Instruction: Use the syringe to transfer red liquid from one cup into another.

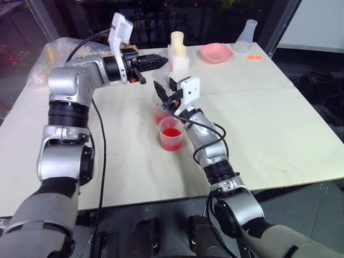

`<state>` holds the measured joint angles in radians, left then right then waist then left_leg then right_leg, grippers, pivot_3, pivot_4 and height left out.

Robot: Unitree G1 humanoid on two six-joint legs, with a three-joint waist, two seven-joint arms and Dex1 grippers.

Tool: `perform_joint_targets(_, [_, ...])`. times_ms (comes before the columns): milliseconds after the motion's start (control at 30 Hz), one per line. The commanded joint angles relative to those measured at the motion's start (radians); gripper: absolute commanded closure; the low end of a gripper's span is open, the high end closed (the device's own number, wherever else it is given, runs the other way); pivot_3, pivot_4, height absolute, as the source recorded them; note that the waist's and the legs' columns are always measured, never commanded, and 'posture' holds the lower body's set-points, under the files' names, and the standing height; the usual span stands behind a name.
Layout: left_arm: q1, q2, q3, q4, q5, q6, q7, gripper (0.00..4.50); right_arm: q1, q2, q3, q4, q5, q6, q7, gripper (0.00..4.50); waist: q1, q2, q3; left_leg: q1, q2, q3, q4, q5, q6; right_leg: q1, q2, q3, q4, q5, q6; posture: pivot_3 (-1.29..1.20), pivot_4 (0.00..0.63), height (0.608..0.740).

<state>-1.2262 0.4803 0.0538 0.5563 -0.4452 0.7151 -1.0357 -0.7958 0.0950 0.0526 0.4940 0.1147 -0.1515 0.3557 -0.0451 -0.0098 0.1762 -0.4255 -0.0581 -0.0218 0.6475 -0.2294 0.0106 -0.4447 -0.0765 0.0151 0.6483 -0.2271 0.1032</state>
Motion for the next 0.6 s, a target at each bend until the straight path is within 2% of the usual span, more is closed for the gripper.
perform_joint_targets(33, [-0.107,0.013,0.072,-0.05,-0.036,-0.057,0.012,4.48,0.023,0.022,0.069,0.016,-0.021,0.03,0.056,3.13,0.0,0.0,0.0,0.0,0.0,0.0,0.0,0.0,0.0,0.0,0.0,0.0,0.0,0.0,0.0,0.0,0.15,0.74])
perform_joint_targets(600, [-0.136,0.021,0.079,-0.023,-0.035,-0.07,0.006,4.48,0.024,0.021,0.072,0.021,-0.027,0.026,0.058,3.13,0.0,0.0,0.0,0.0,0.0,0.0,0.0,0.0,0.0,0.0,0.0,0.0,0.0,0.0,0.0,0.0,0.15,0.74])
